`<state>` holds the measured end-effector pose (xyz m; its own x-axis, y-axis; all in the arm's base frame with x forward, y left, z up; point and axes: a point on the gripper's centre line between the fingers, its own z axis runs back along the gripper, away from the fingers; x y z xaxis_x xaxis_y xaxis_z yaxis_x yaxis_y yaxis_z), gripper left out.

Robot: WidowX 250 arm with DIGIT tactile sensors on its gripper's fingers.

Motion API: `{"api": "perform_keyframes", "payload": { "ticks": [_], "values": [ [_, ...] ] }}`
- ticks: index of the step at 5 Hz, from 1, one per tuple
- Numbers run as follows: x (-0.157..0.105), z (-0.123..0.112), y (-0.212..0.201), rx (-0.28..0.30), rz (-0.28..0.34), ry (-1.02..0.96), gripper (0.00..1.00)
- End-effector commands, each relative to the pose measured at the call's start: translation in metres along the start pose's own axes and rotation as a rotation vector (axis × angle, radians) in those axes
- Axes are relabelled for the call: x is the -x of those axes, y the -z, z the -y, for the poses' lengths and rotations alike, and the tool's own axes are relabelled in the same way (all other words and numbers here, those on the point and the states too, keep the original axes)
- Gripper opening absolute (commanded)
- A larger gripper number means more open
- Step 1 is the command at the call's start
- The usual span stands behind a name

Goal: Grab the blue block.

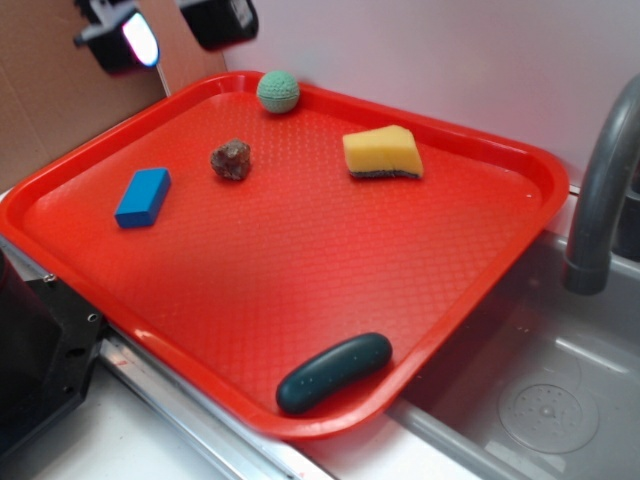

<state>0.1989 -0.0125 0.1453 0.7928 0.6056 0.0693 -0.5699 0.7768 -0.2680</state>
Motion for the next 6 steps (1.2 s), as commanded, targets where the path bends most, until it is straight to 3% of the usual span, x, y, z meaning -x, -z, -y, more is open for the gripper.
{"api": "perform_keyframes", "payload": {
  "ticks": [1,2,3,6],
  "values": [
    [-0.029,-0.050,0.031,-0.006,0.121,-0.177,1.00],
    [-0.039,-0.068,0.046,-0.117,0.114,-0.156,1.00],
    [-0.041,-0.081,0.056,-0.194,0.064,-0.130,1.00],
    [-0.041,-0.102,0.075,-0.306,0.078,-0.141,1.00]
  ]
}}
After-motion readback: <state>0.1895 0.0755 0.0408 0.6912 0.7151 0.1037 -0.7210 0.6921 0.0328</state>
